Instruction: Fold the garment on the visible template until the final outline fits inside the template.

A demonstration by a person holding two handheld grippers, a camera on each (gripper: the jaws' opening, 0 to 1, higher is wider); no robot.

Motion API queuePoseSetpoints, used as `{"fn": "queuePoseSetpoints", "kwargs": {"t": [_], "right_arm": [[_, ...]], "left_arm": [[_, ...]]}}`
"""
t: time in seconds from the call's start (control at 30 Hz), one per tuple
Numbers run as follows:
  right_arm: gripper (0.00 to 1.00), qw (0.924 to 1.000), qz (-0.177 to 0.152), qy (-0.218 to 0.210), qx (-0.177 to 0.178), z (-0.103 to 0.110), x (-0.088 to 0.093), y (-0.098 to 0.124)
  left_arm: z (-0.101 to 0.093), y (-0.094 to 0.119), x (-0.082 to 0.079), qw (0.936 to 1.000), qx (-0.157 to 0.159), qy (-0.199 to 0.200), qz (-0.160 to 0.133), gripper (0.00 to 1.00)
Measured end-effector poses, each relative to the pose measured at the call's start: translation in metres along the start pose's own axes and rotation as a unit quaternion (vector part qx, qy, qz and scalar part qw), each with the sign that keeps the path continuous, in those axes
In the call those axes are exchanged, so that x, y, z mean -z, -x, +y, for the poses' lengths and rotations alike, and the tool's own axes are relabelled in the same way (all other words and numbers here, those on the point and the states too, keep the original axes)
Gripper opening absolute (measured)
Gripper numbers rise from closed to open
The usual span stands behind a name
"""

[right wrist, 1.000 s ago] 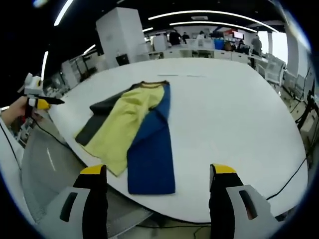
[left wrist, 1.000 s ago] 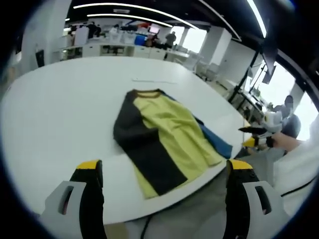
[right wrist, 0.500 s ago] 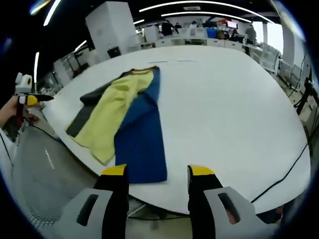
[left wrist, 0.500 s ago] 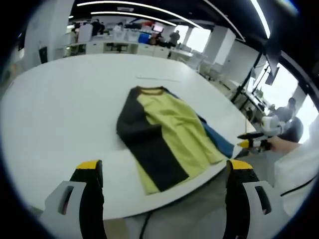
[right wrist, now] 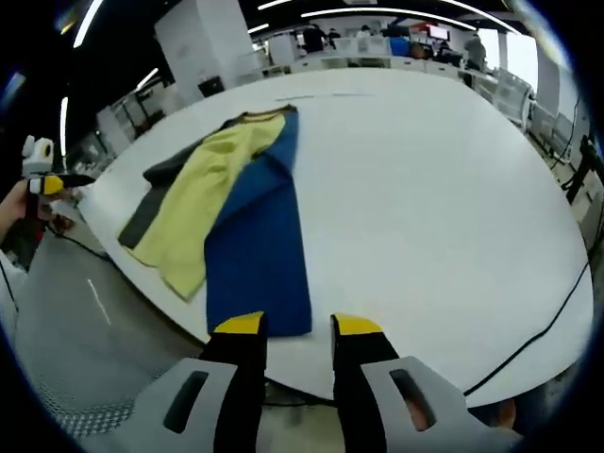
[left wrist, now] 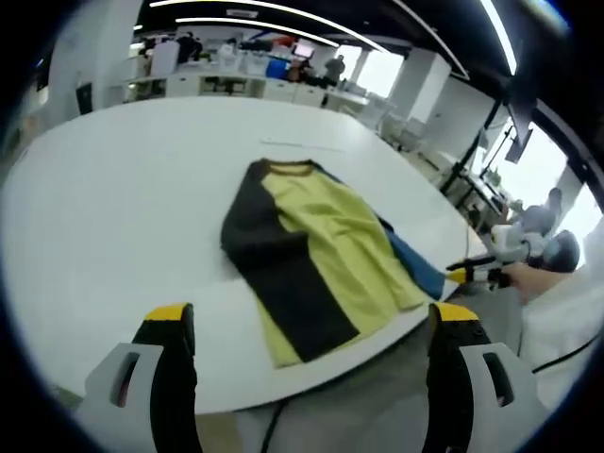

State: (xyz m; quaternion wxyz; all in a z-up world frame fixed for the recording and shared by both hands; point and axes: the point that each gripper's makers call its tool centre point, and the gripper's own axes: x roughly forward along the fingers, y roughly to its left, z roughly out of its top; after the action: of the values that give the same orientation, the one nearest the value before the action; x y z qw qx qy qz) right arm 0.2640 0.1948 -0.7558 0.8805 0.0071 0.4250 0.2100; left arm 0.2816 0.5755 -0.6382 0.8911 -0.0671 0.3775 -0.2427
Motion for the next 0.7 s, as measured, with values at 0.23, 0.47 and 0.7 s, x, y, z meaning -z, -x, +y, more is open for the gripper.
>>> {"fn": "queuePoseSetpoints", "kwargs": {"t": [0.23, 0.47, 0.7], "right_arm": [[0.2, 0.9999, 0.011, 0.001, -0.006, 0.0, 0.002, -0.005], [0.15, 0.9995, 0.028, 0.01, -0.005, 0.0, 0.004, -0.01], [0.11, 0.9992, 0.036, 0.018, -0.001, -0.001, 0.005, -0.013]], "left_arm": [[0.001, -0.004, 0.0, 1.0, 0.0, 0.005, 0.001, 1.0], [0.006, -0.005, -0.002, 1.0, -0.005, 0.008, 0.001, 1.0], [0.006, -0.009, -0.005, 1.0, -0.004, 0.008, 0.0, 1.0]]}}
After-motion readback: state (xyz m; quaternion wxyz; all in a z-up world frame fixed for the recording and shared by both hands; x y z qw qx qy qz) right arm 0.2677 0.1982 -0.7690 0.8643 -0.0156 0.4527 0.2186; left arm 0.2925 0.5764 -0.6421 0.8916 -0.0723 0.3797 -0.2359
